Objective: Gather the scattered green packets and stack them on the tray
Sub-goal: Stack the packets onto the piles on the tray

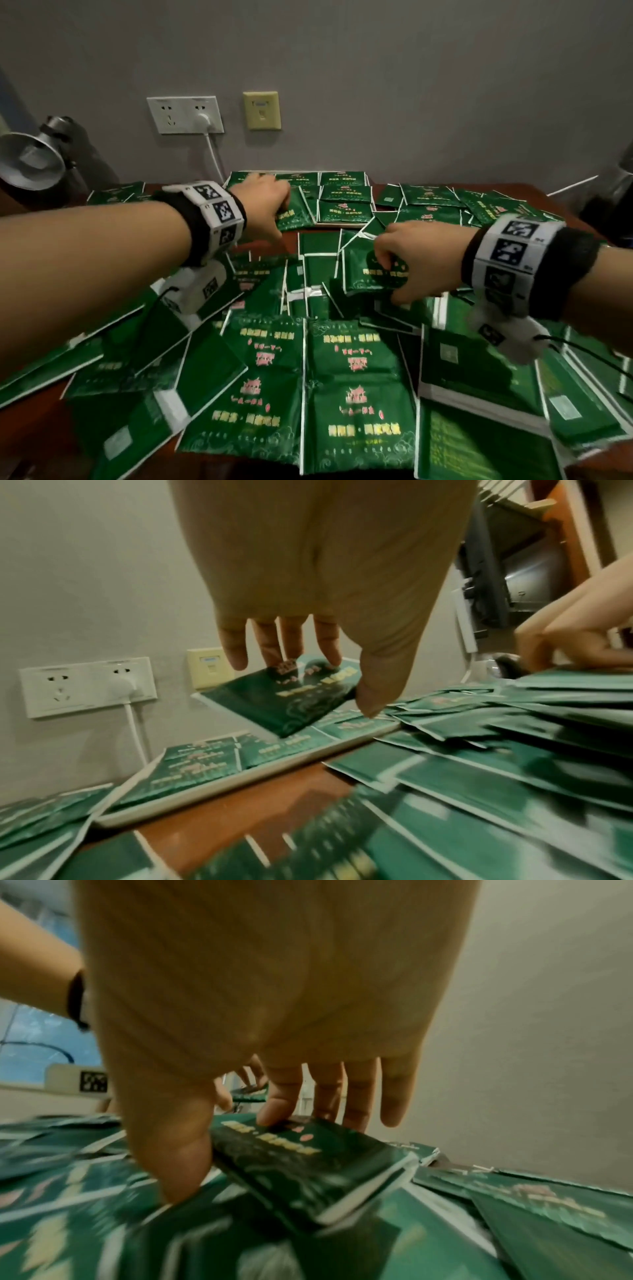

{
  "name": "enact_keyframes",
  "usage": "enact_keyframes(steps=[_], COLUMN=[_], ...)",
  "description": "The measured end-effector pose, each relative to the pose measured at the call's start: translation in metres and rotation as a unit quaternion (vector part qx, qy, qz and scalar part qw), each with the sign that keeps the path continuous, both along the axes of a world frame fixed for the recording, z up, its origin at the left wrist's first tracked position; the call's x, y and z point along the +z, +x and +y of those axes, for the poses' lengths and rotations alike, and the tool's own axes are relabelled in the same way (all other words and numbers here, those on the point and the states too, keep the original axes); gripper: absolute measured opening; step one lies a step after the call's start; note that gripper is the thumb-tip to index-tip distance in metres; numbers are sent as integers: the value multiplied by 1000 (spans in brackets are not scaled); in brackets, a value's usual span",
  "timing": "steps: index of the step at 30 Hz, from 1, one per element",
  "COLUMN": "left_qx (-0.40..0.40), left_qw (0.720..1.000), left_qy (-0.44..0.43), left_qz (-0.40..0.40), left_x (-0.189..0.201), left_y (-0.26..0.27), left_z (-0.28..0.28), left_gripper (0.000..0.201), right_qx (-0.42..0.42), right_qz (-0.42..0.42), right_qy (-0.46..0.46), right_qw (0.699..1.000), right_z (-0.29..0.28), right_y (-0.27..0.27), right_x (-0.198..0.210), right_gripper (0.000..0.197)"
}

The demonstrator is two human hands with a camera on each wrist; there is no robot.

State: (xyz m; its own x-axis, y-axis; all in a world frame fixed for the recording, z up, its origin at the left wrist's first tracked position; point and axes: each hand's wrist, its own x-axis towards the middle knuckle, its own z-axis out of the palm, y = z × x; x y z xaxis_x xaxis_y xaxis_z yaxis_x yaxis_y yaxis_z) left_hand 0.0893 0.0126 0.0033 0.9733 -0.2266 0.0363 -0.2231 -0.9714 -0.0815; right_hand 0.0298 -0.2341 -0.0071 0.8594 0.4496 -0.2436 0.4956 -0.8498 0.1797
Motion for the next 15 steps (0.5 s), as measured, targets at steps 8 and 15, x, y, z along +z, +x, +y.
enact_keyframes(steps=[8, 15], left_qx=[-26, -56], left_qw=[999, 995], left_qy=[39, 62], left_qz=[12, 54], left_x=[9, -21], left_y=[132, 210], left_z=[1, -6], left_gripper=[38, 36], right_qx=[-42, -30], right_qz=[-54, -35], right_qy=[0, -21], right_qw=[998, 999], right_z=[25, 51], right_y=[128, 207], right_x=[19, -11], right_gripper=[44, 49])
